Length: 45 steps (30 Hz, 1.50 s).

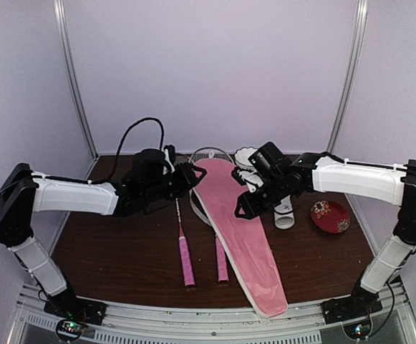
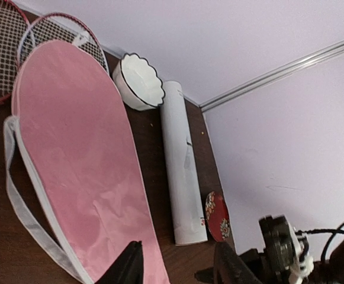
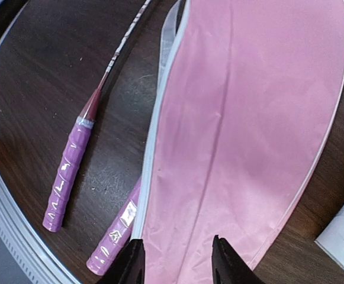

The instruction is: Pack up the badminton gear

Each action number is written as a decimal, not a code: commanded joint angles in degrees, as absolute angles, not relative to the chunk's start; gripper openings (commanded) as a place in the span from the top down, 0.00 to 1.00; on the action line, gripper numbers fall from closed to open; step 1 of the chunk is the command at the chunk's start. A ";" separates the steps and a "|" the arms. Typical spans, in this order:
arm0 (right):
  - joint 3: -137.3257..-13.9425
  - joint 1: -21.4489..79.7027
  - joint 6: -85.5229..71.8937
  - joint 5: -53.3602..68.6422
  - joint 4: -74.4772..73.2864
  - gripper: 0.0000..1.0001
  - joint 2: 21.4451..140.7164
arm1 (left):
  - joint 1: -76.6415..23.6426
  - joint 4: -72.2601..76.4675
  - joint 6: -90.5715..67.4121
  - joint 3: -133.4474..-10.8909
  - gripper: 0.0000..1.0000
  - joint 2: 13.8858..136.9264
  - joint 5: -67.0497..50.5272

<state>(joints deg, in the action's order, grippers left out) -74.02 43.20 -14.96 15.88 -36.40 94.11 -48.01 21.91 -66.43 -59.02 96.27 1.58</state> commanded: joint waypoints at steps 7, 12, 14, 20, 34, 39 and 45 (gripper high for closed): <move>-85.10 60.96 -21.15 -13.00 -41.38 0.57 107.05 | -41.05 18.62 -59.25 -49.13 0.47 86.82 -3.46; -93.96 64.12 -24.56 -22.29 -46.16 0.52 114.75 | -41.04 19.26 -59.23 -48.07 0.47 86.08 -3.45; -96.32 64.77 -25.49 -25.89 -47.76 0.49 116.90 | -41.04 19.55 -59.21 -47.55 0.47 85.52 -3.27; -99.06 65.30 -25.77 -29.41 -48.53 0.45 121.12 | -40.43 20.61 -59.00 -45.93 0.46 83.55 -2.32; -101.43 65.22 -23.88 -34.44 -49.23 0.46 127.70 | -37.12 22.95 -58.71 -41.73 0.39 78.04 -3.06; -101.89 65.14 -24.36 -36.05 -50.50 0.54 128.57 | -36.93 24.48 -59.34 -41.01 0.39 78.47 -3.43; -101.43 64.85 -24.58 -35.92 -50.13 0.73 125.41 | -36.74 24.37 -59.18 -40.88 0.39 78.75 -3.28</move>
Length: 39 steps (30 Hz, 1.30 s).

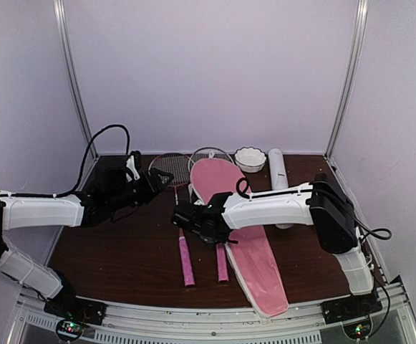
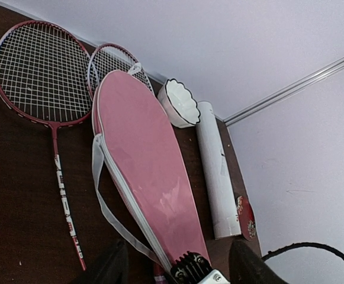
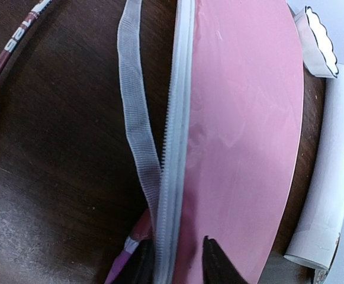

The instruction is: Pack up the badminton gear

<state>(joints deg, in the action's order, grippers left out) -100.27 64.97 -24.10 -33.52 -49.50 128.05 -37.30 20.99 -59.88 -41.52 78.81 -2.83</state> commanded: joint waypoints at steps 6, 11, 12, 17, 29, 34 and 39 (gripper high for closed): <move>-98.81 61.38 -24.37 -31.12 -47.91 1.00 120.56 | -36.06 24.09 -58.52 -40.48 0.39 78.91 -3.46; -93.02 58.09 -23.40 -22.77 -42.55 1.00 113.49 | -35.99 22.98 -55.09 -40.79 0.39 79.09 -3.78; -91.88 57.40 -23.19 -21.20 -41.41 1.00 112.16 | -35.96 23.23 -54.23 -40.71 0.39 79.21 -4.07; -87.01 53.82 -22.33 -13.27 -36.19 1.00 107.16 | -35.95 25.94 -50.58 -41.33 0.41 81.88 -8.11; -80.45 47.75 -23.55 -1.50 -28.92 1.00 99.74 | -38.13 34.45 -51.45 -47.98 0.45 99.27 -14.81; -79.61 47.22 -23.69 -0.54 -28.36 1.00 98.30 | -38.84 38.36 -53.76 -51.98 0.42 106.02 -14.29; -78.74 46.94 -23.48 0.47 -27.91 1.00 97.65 | -38.85 45.01 -56.96 -55.23 0.35 112.16 -14.00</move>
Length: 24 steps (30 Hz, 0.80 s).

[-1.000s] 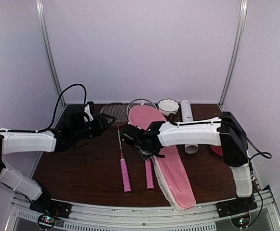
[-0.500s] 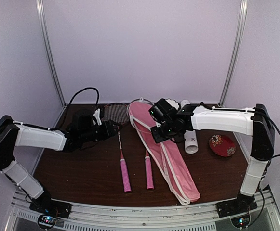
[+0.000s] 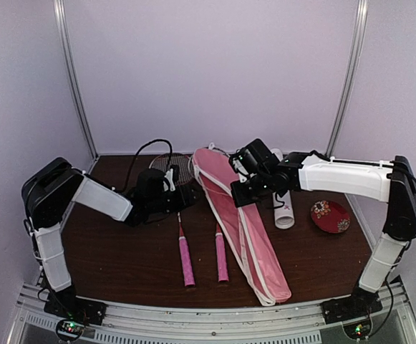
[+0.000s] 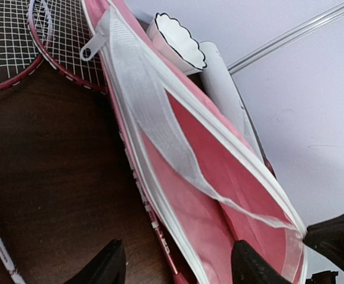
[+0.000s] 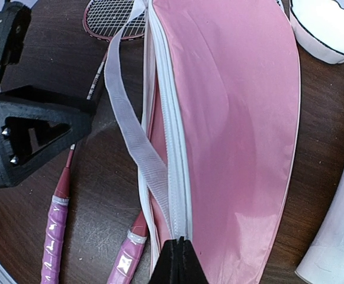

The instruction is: Pack up the badminton gear

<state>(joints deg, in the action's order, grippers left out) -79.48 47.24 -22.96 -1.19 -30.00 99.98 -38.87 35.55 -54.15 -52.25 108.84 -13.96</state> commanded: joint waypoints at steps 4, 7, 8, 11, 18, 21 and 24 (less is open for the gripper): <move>-77.95 46.93 -23.62 2.36 -26.83 1.00 98.03 | -38.89 44.84 -58.18 -58.73 0.29 115.56 -13.38; -77.55 46.94 -23.98 3.42 -25.97 1.00 98.17 | -38.94 42.64 -58.09 -61.04 0.32 117.92 -12.18; -77.52 46.93 -23.99 3.72 -25.71 1.00 98.26 | -38.94 42.08 -58.31 -61.83 0.33 118.67 -12.06; -77.60 46.98 -23.87 4.27 -25.58 1.00 98.65 | -38.94 43.57 -59.44 -62.91 0.40 120.89 -11.87; -76.62 46.93 -23.69 5.42 -24.94 1.00 100.37 | -38.94 44.16 -62.21 -63.79 0.66 123.46 -11.11; -76.11 46.93 -23.65 5.21 -24.87 1.00 101.76 | -38.94 43.79 -62.03 -63.22 0.84 123.32 -11.04; -75.48 46.98 -23.48 3.17 -25.42 1.00 102.54 | -38.94 43.77 -61.62 -63.10 0.99 123.25 -11.50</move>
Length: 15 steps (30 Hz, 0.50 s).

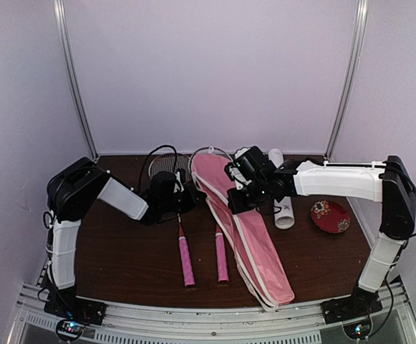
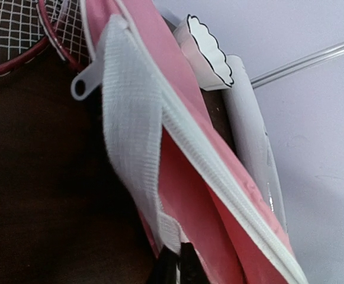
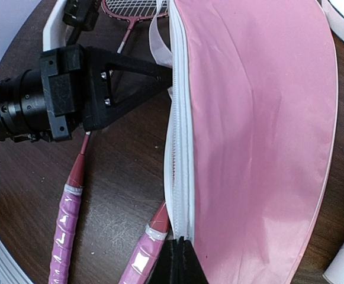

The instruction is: Pack up the badminton gear

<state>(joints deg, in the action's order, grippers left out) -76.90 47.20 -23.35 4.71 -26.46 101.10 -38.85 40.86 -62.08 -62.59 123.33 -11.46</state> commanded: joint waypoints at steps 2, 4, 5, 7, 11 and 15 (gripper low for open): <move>-75.26 47.09 -23.26 0.59 -26.22 1.00 102.65 | -38.94 43.77 -61.63 -62.85 1.00 122.91 -11.56; -75.19 47.30 -22.98 -1.69 -27.13 1.00 102.45 | -38.94 43.54 -61.40 -62.48 1.00 122.19 -11.18; -75.23 47.33 -22.82 -2.76 -27.56 1.00 102.31 | -38.94 43.32 -61.15 -62.39 1.00 121.83 -11.02; -75.04 47.37 -22.43 -3.91 -28.00 1.00 101.90 | -38.94 42.02 -60.13 -62.69 1.00 121.23 -10.51; -75.23 47.38 -21.67 -3.60 -28.03 1.00 102.14 | -38.94 36.13 -56.56 -65.43 1.00 120.94 -11.22; -75.67 47.37 -21.69 -2.55 -27.74 1.00 102.57 | -38.94 32.25 -53.65 -63.69 0.75 117.11 -8.65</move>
